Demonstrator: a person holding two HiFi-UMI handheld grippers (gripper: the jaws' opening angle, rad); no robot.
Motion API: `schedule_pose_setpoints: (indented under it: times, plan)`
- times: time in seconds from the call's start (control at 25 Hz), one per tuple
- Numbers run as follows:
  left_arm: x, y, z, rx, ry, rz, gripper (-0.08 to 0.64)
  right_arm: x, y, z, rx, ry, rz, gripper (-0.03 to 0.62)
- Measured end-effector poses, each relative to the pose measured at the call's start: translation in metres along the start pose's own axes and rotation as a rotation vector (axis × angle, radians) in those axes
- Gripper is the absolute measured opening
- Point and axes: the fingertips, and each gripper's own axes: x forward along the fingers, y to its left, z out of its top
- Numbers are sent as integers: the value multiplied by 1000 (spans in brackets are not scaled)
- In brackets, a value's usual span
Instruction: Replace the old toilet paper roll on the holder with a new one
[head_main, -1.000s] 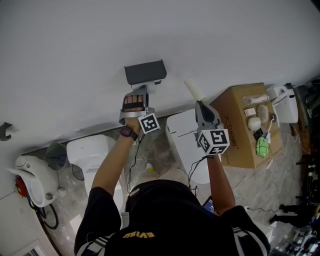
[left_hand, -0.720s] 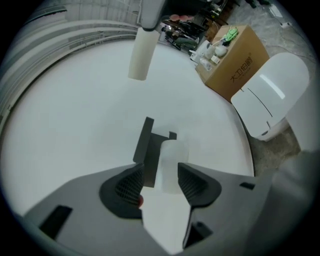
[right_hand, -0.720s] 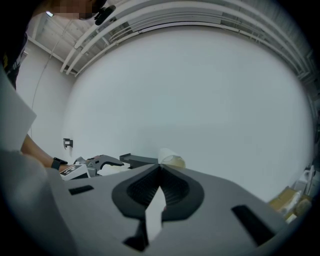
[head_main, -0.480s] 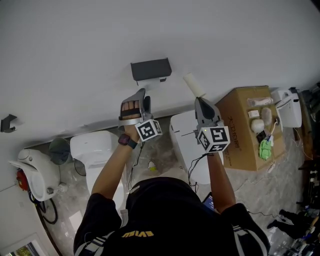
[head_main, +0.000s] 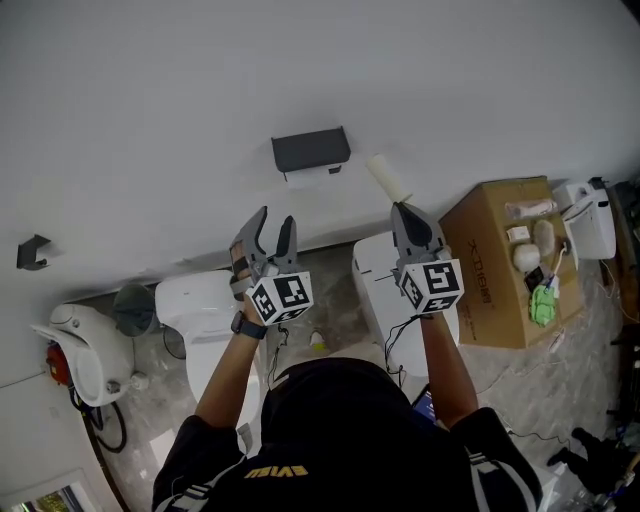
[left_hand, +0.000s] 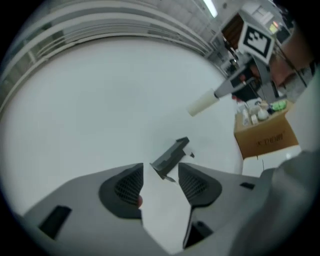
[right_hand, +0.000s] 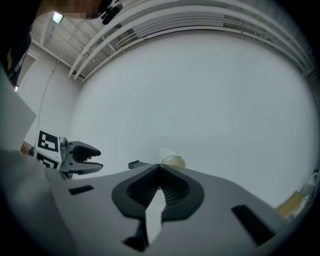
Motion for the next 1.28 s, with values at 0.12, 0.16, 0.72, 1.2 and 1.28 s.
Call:
schedule_pose_setpoints:
  times: [0.12,0.16,0.72,1.2,1.28]
  plan:
    - [-18,26,11,-111,-73,55,225,0,8,2,-4,-1,21,-5]
    - [-23,33,13,-137,-86,65,225,-1,13,2,-8,0,30,-5]
    - [-77,79,-7,-676,-146,-50,219,-9,25,22,-13,-37,55,-5]
    - [-81,102,-13,-660,-153,-17,202,-19,17,36,-19,-63,26,-5]
    - [-81,102,-11,-661,-163,-18,196,-20,16,37,-20,-64,22,-5]
